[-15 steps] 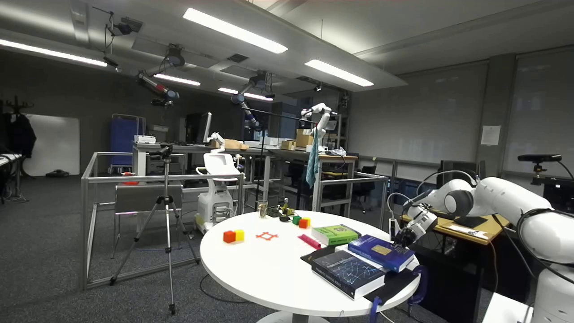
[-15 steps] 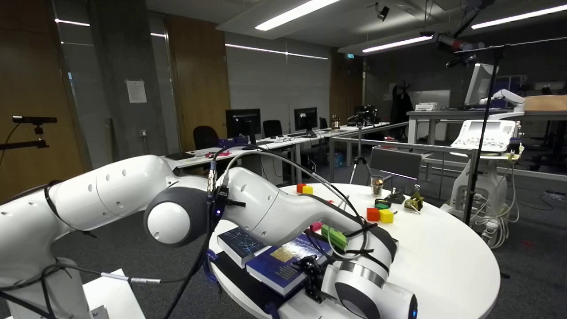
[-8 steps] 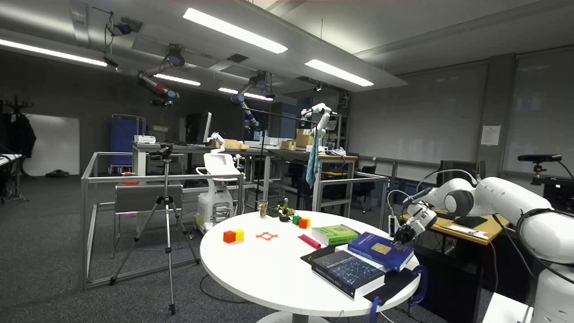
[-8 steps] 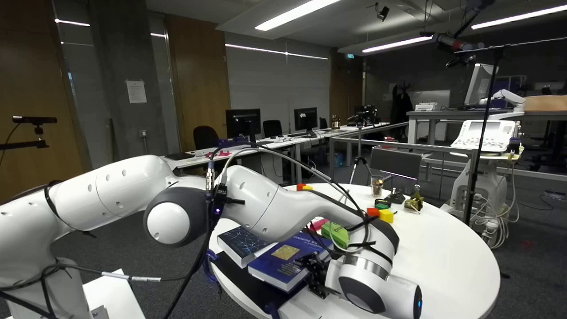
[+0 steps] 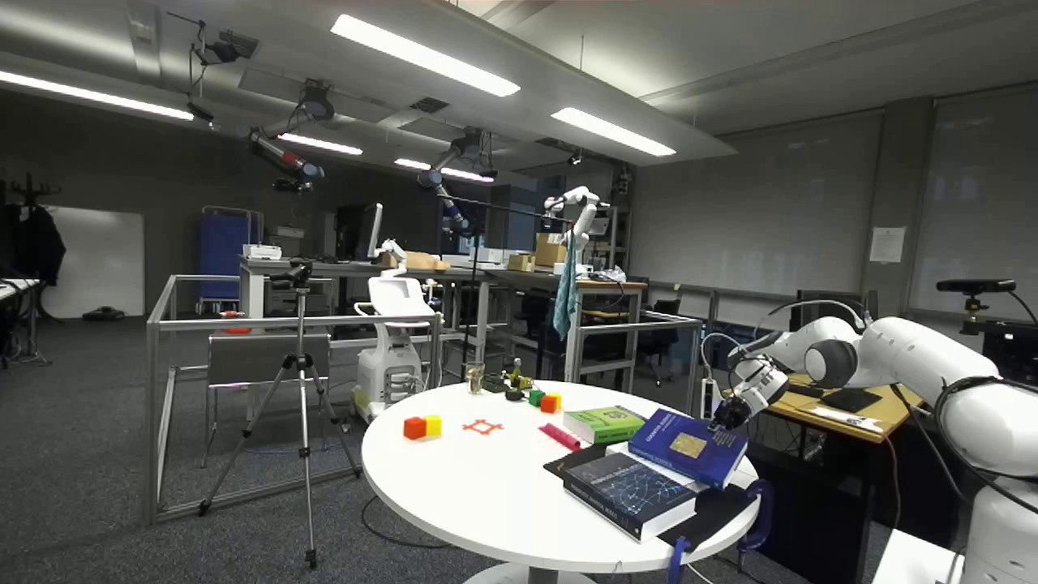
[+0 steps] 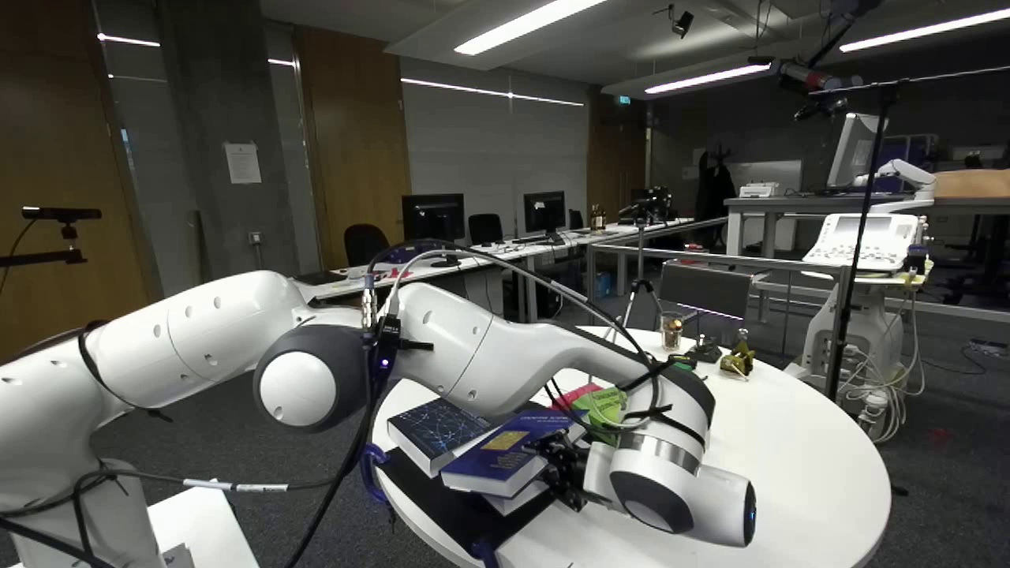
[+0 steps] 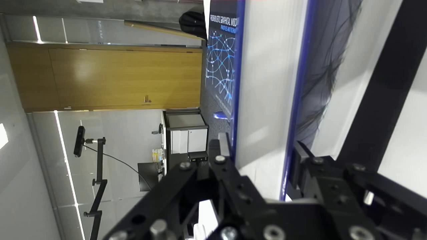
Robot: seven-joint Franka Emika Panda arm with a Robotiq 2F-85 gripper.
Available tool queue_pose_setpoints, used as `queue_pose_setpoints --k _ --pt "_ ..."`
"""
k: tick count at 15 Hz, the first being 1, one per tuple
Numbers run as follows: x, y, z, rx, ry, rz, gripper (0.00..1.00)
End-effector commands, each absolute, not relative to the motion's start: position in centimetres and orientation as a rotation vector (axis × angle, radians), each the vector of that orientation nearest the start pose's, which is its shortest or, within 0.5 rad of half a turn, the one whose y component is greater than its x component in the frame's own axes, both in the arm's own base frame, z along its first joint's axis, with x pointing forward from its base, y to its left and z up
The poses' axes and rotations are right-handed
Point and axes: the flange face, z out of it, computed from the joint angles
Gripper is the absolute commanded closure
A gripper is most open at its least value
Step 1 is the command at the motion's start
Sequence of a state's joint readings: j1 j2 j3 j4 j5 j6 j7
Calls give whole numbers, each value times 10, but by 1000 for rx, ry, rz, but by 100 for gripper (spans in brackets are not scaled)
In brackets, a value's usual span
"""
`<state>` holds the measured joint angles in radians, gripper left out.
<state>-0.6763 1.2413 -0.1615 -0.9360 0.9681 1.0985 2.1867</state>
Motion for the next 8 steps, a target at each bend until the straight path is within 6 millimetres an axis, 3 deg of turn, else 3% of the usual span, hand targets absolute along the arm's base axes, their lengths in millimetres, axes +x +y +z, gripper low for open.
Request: queue_pose_setpoints --k 1,8 --pt "554 -384 151 -115 2438 1991 82" --pt "561 -367 162 -162 2398 2032 82"
